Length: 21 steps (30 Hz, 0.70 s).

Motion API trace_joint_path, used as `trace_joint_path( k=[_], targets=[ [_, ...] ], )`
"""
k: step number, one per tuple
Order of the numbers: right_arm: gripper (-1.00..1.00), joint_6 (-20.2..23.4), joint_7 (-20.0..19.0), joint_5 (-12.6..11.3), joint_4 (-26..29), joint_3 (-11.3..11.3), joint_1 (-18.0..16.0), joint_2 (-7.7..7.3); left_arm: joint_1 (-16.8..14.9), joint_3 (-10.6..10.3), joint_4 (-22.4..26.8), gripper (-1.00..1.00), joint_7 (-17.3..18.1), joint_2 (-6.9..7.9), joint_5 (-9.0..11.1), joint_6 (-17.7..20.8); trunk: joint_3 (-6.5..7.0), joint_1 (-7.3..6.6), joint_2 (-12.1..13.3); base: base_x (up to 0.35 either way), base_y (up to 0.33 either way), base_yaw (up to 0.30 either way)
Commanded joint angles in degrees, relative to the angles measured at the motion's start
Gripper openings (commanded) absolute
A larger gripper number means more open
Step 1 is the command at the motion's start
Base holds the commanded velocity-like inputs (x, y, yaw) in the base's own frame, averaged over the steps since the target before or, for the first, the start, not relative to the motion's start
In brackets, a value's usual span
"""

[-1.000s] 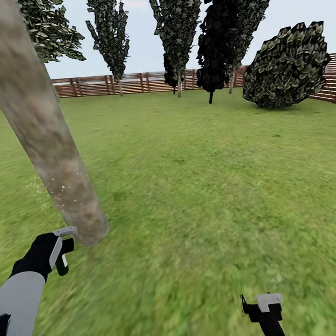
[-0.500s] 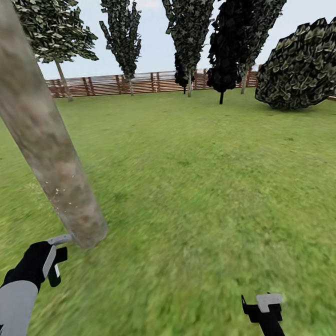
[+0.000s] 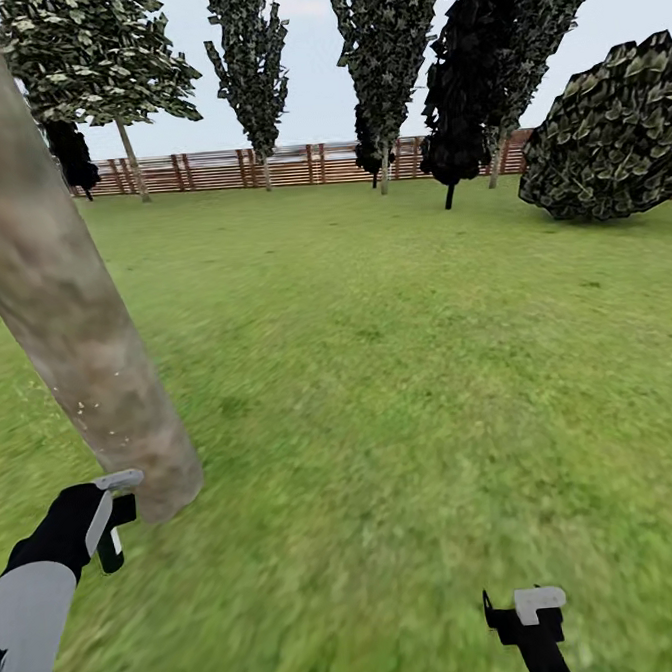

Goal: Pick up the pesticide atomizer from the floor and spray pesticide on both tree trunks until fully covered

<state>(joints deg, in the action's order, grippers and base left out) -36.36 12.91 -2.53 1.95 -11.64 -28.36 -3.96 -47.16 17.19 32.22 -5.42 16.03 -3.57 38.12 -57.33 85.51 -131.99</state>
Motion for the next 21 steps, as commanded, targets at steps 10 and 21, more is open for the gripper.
trace_joint_path(
  k=[10, 21],
  targets=[
    [1.00, -0.11, 0.27, -0.20, -0.02, -0.55, -0.02, 0.00, -0.04, 0.08, 0.29, -1.00, 0.12, -0.16, -0.38, 0.37, -0.05, 0.01, -0.02, 0.109, -0.257, 0.055],
    [1.00, -0.03, 0.27, -0.27, -0.02, -0.57, -0.02, 0.06, -0.02, -0.27, 0.12, -1.00, 0.15, -1.98, -0.47, 0.20, -0.05, 0.01, -0.02, 0.002, -0.136, 0.274]
  ],
)
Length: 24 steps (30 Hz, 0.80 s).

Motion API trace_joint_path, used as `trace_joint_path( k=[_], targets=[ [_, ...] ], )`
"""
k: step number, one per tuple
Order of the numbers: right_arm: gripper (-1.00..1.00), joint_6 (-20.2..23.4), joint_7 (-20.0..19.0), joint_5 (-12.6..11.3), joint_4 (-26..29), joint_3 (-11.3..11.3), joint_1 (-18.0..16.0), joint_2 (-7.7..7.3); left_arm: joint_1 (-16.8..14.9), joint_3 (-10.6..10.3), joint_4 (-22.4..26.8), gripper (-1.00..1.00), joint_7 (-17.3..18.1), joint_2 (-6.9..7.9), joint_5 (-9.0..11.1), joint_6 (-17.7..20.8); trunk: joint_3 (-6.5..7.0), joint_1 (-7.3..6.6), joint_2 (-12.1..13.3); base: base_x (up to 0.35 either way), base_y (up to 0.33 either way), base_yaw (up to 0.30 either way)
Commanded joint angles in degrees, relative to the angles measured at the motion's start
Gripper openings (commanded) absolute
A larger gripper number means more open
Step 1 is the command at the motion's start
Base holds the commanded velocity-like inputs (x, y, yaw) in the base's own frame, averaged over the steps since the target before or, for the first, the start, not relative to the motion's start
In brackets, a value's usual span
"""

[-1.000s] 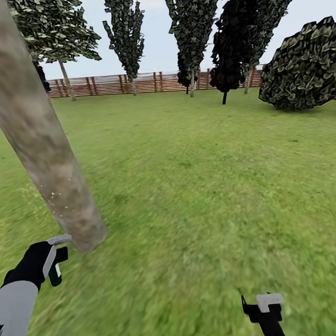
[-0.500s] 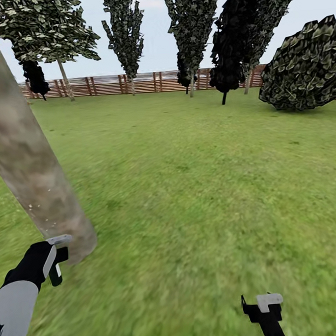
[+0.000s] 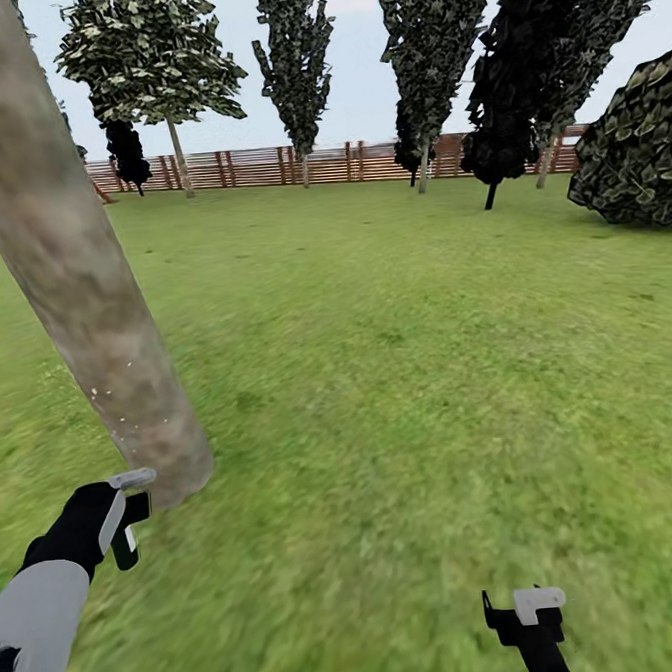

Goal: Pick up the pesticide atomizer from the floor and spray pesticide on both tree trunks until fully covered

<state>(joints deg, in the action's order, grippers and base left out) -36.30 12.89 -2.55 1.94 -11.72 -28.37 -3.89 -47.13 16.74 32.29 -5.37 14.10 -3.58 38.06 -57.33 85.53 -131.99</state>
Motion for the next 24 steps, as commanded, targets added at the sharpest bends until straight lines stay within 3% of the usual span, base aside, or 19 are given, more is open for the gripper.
trace_joint_path(
  k=[1, 3, 8, 16, 24],
  targets=[
    [1.00, -0.09, 0.29, -0.25, -0.01, -0.50, -0.02, 0.00, -0.03, 0.16, 0.06, -1.00, 0.10, -0.07, -0.46, 0.26, -0.05, -0.01, -0.02, 0.000, -0.001, 0.277],
    [1.00, -0.09, 0.29, -0.26, 0.00, -0.50, -0.02, 0.01, -0.03, 0.14, 0.06, -1.00, 0.10, -0.20, -0.48, 0.26, -0.05, -0.01, -0.02, 0.000, -0.001, 0.278],
    [1.00, -0.09, 0.25, -0.26, -0.01, -0.50, -0.02, 0.02, -0.01, 0.05, 0.20, -1.00, 0.10, -2.13, -0.85, 0.18, -0.05, -0.01, -0.02, 0.000, 0.000, 0.278],
    [1.00, -0.09, 0.20, -0.26, -0.01, -0.50, -0.02, 0.07, -0.05, 0.05, 0.66, -1.00, 0.10, -2.37, -0.82, 0.20, -0.05, -0.01, -0.02, 0.002, 0.000, 0.278],
    [1.00, -0.09, 0.20, -0.26, -0.01, -0.50, -0.02, 0.11, 0.01, -0.01, 0.67, -1.00, 0.10, -2.69, -0.81, 0.24, -0.05, -0.01, -0.02, 0.216, -0.146, 0.278]
  ],
)
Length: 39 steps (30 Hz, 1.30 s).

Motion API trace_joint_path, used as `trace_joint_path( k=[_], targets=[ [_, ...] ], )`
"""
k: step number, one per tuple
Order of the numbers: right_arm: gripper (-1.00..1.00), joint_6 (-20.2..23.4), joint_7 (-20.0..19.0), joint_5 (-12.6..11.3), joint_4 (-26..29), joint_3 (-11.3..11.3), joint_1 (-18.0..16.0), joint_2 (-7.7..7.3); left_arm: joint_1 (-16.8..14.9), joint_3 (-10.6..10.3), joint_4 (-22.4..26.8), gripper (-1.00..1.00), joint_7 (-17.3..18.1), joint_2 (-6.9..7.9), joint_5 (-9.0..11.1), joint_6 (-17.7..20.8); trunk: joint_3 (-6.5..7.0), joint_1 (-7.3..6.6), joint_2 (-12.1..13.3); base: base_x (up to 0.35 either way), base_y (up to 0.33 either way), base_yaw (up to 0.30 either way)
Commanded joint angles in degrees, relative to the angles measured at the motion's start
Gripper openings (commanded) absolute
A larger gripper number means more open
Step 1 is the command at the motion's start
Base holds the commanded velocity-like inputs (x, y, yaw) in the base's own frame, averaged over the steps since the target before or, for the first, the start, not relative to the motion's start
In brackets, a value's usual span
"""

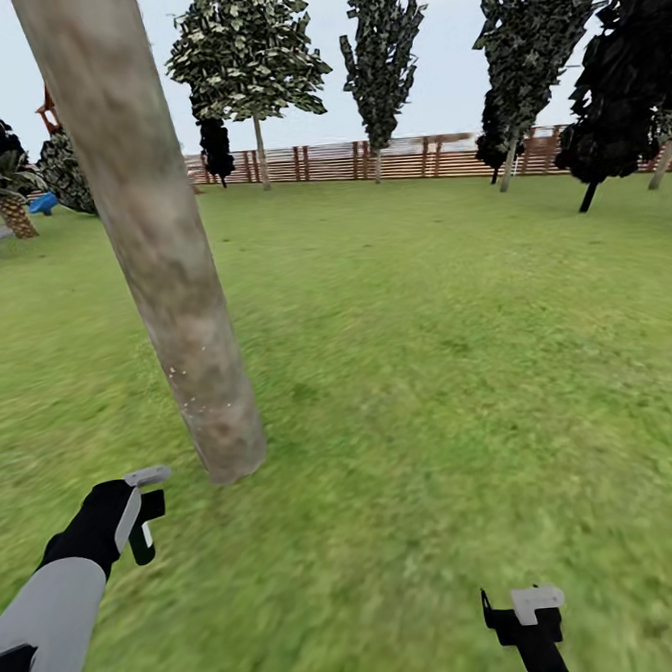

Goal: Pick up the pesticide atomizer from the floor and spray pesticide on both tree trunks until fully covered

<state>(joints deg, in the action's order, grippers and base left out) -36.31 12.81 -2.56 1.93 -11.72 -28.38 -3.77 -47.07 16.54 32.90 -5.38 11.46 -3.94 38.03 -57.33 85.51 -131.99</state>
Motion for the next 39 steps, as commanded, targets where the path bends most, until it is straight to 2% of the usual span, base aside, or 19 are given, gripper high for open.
trace_joint_path(
  k=[1, 12, 16, 19, 21, 23, 27, 29, 31, 33, 35, 37, 39],
  targets=[
    [1.00, -0.08, 0.28, -0.26, 0.00, -0.49, -0.01, -0.01, -0.06, 0.18, 0.06, -1.00, 0.11, -0.12, -0.46, 0.28, -0.05, 0.01, -0.02, 0.235, -0.165, 0.278],
    [1.00, -0.08, 0.28, -0.26, 0.00, -0.49, -0.01, -0.01, -0.06, -0.05, 0.15, -1.00, 0.11, -0.94, -0.51, 0.28, -0.05, 0.01, -0.02, 0.090, -0.247, 0.278],
    [1.00, -0.08, 0.28, -0.26, 0.00, -0.49, -0.01, -0.01, -0.33, -0.48, 0.22, -1.00, 0.13, -3.75, -0.56, 0.27, -0.05, 0.01, -0.02, -0.091, -0.207, 0.278],
    [1.00, -0.08, 0.28, -0.26, 0.00, -0.49, -0.01, -0.01, -0.97, -2.79, 0.43, -1.00, 0.16, -4.85, -0.46, 0.44, -0.05, 0.01, -0.02, -0.018, -0.031, 0.278],
    [1.00, -0.08, 0.28, -0.26, 0.00, -0.49, -0.01, -0.01, -2.91, -4.08, 3.16, -1.00, 0.07, -6.28, -0.30, 1.08, -0.05, 0.01, -0.02, -0.002, -0.004, 0.275],
    [1.00, -0.08, 0.28, -0.26, 0.00, -0.49, -0.01, -0.03, -4.83, -4.34, 4.33, -1.00, 0.02, -7.21, -0.23, 1.59, -0.05, 0.01, -0.02, -0.001, -0.001, 0.267],
    [1.00, -0.11, 0.34, -0.26, 0.02, -0.49, -0.01, -0.02, -8.72, -4.56, 4.83, -1.00, -0.06, -10.72, -0.52, 3.77, -0.05, 0.01, -0.02, 0.000, 0.000, 0.226],
    [1.00, -0.15, 0.37, -0.24, 0.02, -0.45, -0.01, -0.08, -10.77, -4.57, 4.41, -1.00, -0.01, -11.78, -0.51, 4.18, -0.05, 0.01, -0.02, 0.000, 0.000, 0.067],
    [1.00, -0.16, 0.39, -0.19, 0.02, -0.42, -0.01, -0.09, -11.81, -4.52, 4.15, -1.00, 0.03, -12.09, -0.47, 5.89, -0.05, 0.01, -0.02, 0.000, 0.000, 0.014],
    [1.00, -0.11, 0.44, -0.17, 0.05, -0.48, -0.01, -0.10, -12.07, -4.76, 4.07, -1.00, 0.10, -13.09, -0.63, 9.14, -0.05, 0.01, -0.02, 0.000, 0.000, 0.003],
    [1.00, -0.15, 0.45, -0.21, 0.08, -0.47, -0.01, -0.10, -11.87, -6.61, 4.39, -1.00, 0.10, -12.95, -0.72, 9.69, -0.05, 0.01, -0.02, 0.000, 0.000, 0.001],
    [1.00, -0.16, 0.39, -0.25, 0.09, -0.48, -0.01, -0.10, -11.54, -10.55, 4.76, -1.00, 0.12, -12.29, -0.77, 9.98, -0.05, 0.01, -0.02, 0.066, -0.069, 0.000],
    [1.00, -0.14, 0.37, -0.26, 0.09, -0.49, -0.01, -0.10, -11.46, -11.17, 4.81, -1.00, 0.11, -12.29, -0.67, 9.98, -0.05, 0.01, -0.02, 0.197, -0.202, -0.062]
  ],
)
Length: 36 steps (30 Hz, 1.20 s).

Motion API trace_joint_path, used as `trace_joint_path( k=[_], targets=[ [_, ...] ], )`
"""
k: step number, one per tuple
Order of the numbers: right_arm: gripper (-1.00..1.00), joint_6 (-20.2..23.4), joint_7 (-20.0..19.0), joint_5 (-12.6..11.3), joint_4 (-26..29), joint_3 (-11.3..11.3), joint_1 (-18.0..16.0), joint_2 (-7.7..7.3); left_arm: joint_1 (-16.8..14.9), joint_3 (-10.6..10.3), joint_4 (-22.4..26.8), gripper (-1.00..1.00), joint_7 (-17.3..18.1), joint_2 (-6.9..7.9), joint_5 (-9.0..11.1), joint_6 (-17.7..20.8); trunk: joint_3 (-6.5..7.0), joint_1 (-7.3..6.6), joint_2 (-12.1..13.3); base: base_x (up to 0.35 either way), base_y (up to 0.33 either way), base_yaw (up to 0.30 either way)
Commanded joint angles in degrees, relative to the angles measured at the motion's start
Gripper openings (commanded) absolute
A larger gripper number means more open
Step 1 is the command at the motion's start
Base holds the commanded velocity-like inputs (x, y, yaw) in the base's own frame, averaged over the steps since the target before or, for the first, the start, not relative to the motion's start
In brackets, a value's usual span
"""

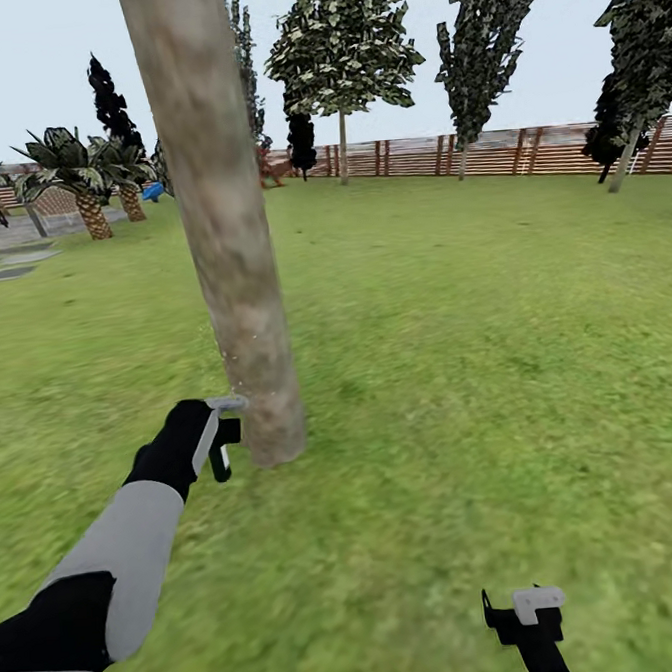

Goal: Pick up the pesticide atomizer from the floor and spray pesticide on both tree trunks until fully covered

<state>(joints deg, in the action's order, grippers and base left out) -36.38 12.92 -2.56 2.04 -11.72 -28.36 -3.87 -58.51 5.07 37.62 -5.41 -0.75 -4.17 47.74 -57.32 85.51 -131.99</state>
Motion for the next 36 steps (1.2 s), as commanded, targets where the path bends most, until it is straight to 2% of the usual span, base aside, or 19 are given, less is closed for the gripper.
trace_joint_path(
  k=[1, 7, 13, 14, 16, 18, 20, 23, 25, 26, 28, 29, 31, 32, 34, 36],
  targets=[
    [1.00, -0.06, 0.25, -0.26, -0.02, -0.49, -0.03, 0.00, -0.03, 0.25, 0.08, -1.00, 0.13, -0.12, -0.42, 0.26, -0.05, 0.01, -0.02, 0.210, -0.206, -0.204],
    [1.00, -0.09, 0.27, -0.26, -0.02, -0.49, -0.03, 0.00, -0.03, 0.36, 0.08, -1.00, 0.13, -0.49, -0.28, 0.27, -0.05, 0.01, -0.02, 0.231, -0.195, -0.133],
    [1.00, -0.09, 0.27, -0.26, -0.02, -0.49, -0.03, 0.00, 0.00, 0.84, 0.16, -1.00, 0.13, 0.39, -0.17, 0.32, -0.05, 0.01, -0.02, 0.195, -0.048, 0.001],
    [1.00, -0.09, 0.31, -0.26, -0.02, -0.49, -0.03, 0.00, 0.01, 0.91, 0.17, -1.00, 0.15, 1.34, -0.09, 0.33, -0.05, 0.01, -0.02, 0.025, -0.003, 0.124],
    [1.00, -0.09, 0.34, -0.26, -0.02, -0.49, -0.03, 0.00, 0.05, 1.06, 0.17, -1.00, 0.22, 4.21, 0.13, 0.27, -0.05, 0.01, -0.02, 0.009, -0.001, 0.222],
    [1.00, -0.09, 0.35, -0.26, -0.02, -0.49, -0.03, 0.00, 0.06, 1.14, 0.17, -1.00, 0.23, 5.21, 0.19, 0.26, -0.05, 0.01, -0.02, 0.002, 0.000, 0.265],
    [1.00, -0.09, 0.35, -0.26, -0.02, -0.49, -0.03, 0.00, -0.01, 0.95, 0.17, -1.00, 0.22, 4.86, 0.21, 0.22, -0.05, 0.01, -0.02, 0.001, 0.000, 0.274],
    [1.00, -0.09, 0.35, -0.26, -0.02, -0.49, -0.03, 0.00, -0.87, 0.75, 0.17, -1.00, 0.10, 0.60, 0.15, 0.25, -0.05, 0.01, -0.02, 0.000, 0.000, 0.277],
    [1.00, -0.09, 0.35, -0.26, -0.02, -0.49, -0.03, 0.00, -1.80, 0.69, 0.17, -1.00, 0.06, -1.08, 0.13, 0.27, -0.05, 0.01, -0.02, 0.000, 0.000, 0.277],
    [1.00, -0.08, 0.35, -0.26, -0.02, -0.49, -0.03, 0.00, -2.45, 0.73, 0.17, -1.00, 0.05, -1.35, 0.13, 0.47, -0.05, 0.01, -0.02, 0.000, 0.000, 0.277],
    [1.00, -0.09, 0.35, -0.26, -0.02, -0.49, -0.03, 0.00, -2.83, 0.95, 0.36, -1.00, 0.05, -0.86, 0.05, 1.22, -0.05, 0.01, -0.02, 0.000, 0.000, 0.269],
    [1.00, -0.08, 0.35, -0.26, -0.02, -0.49, -0.03, 0.00, -2.92, 1.07, 0.98, -1.00, 0.09, 0.22, 0.07, 1.70, -0.05, 0.01, -0.02, 0.000, 0.000, 0.246],
    [1.00, -0.08, 0.35, -0.26, -0.02, -0.49, -0.03, 0.00, -2.91, 1.23, 2.15, -1.00, 0.18, 4.12, 0.22, 2.62, -0.05, 0.01, -0.02, 0.000, 0.000, 0.172],
    [1.00, -0.09, 0.35, -0.26, -0.02, -0.49, -0.03, 0.00, -2.73, 1.12, 2.42, -1.00, 0.15, 5.16, 0.22, 2.88, -0.05, 0.01, -0.02, 0.000, 0.000, 0.051],
    [1.00, -0.09, 0.35, -0.26, -0.02, -0.49, -0.03, 0.00, -2.49, 0.84, 2.62, -1.00, 0.14, 5.16, 0.16, 3.02, -0.05, 0.01, -0.02, 0.000, 0.000, 0.020],
    [1.00, -0.09, 0.35, -0.26, -0.03, -0.43, -0.03, 0.00, -2.65, 0.75, 2.70, -1.00, 0.12, 4.23, 0.14, 3.05, -0.05, 0.01, -0.02, 0.000, -0.173, 0.004]
  ],
)
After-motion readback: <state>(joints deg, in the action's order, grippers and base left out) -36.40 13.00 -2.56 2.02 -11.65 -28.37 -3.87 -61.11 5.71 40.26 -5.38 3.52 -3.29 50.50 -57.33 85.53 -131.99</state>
